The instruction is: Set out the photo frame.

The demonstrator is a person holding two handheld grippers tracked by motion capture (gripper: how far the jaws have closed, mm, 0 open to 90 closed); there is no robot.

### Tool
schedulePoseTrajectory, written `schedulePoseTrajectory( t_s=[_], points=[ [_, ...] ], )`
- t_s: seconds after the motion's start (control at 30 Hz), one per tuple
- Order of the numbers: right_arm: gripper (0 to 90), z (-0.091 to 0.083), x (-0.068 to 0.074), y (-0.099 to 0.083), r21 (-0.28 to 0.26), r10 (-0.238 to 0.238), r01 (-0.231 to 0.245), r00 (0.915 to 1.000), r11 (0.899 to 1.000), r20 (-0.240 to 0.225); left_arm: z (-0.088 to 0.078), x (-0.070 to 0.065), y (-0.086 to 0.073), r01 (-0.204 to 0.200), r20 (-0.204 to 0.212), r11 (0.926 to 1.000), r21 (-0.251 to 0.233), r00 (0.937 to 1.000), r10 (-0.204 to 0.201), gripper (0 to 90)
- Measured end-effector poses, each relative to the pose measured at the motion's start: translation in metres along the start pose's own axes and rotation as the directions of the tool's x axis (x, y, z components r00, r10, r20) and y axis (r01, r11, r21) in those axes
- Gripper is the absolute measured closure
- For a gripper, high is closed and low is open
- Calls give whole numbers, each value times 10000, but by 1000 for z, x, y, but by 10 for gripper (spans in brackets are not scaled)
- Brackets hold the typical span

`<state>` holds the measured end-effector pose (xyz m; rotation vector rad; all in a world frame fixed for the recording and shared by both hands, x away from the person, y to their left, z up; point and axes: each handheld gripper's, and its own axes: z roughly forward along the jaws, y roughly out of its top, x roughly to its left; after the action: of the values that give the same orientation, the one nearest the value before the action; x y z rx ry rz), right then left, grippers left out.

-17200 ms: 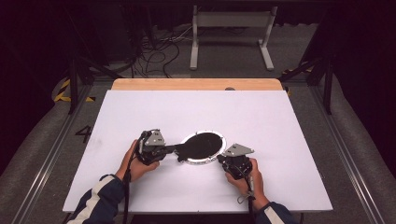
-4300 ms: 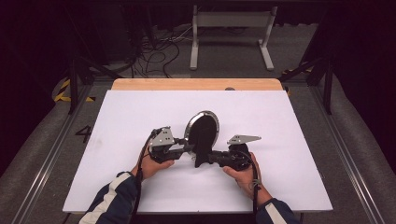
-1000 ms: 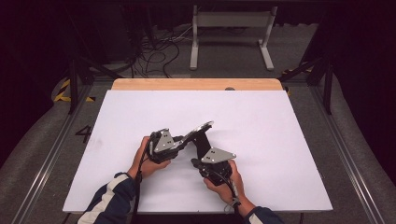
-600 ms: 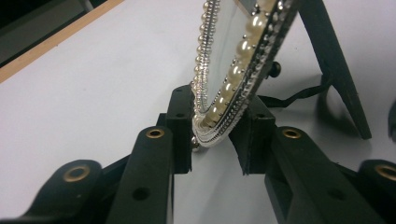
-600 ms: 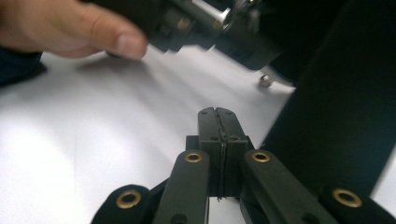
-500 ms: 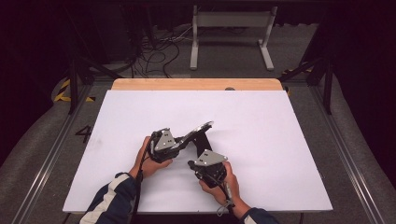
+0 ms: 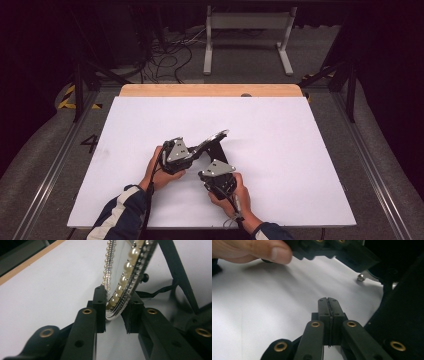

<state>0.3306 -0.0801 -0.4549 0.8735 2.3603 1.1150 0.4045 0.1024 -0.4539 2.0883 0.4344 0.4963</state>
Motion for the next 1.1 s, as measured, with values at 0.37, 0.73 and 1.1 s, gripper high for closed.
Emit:
schedulePoseTrajectory(
  t_s=[0.37,0.73,1.1],
  points=[
    [900,2,-4,-1,58,129,-134,9971,9999,756,-2,-2,2,-66,-165,10000,33,9998,66,760],
    [900,-1,-8,-5,45,320,-325,9960,9995,835,-3,-5,4,-303,-246,9994,159,9992,307,766],
    [900,-11,-20,-11,51,669,-676,9943,9977,833,-4,-12,7,-637,-106,9976,288,9979,641,762]
  ],
)
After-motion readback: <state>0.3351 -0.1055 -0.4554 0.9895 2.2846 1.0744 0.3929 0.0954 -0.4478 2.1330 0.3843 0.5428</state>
